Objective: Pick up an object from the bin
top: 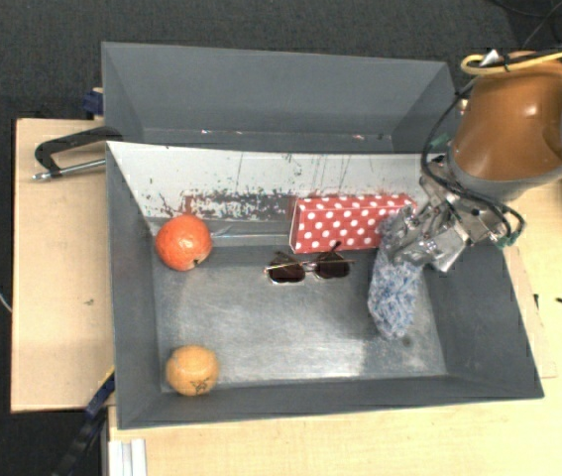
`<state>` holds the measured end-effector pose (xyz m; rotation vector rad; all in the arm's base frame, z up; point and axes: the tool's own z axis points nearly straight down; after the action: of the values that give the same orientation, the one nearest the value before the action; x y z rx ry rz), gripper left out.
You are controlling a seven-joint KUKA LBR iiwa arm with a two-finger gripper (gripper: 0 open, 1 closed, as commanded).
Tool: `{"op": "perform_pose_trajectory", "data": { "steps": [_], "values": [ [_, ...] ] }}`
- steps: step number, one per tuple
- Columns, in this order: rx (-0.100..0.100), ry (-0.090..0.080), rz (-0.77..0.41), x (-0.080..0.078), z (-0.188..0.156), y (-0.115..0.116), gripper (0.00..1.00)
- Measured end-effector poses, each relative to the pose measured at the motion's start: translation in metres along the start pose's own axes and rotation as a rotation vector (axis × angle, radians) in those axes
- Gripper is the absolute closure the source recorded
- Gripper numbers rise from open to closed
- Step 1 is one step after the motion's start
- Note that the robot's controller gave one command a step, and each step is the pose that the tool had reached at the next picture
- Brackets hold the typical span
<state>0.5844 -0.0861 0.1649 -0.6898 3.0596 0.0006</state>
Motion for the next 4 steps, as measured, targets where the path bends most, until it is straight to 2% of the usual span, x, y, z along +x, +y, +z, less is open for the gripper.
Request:
{"op": "perform_pose_trajectory", "data": {
  "steps": [1, 2, 3, 4],
  "values": [
    [0.006, -0.004, -0.161, -0.004, -0.010, 0.018, 1.00],
    [0.000, 0.000, -0.283, 0.002, 0.037, 0.015, 1.00],
    [-0.001, 0.000, 0.014, 0.010, 0.084, 0.013, 1.00],
    [0.000, -0.003, -0.053, 0.008, 0.090, 0.012, 1.00]
  ]
}}
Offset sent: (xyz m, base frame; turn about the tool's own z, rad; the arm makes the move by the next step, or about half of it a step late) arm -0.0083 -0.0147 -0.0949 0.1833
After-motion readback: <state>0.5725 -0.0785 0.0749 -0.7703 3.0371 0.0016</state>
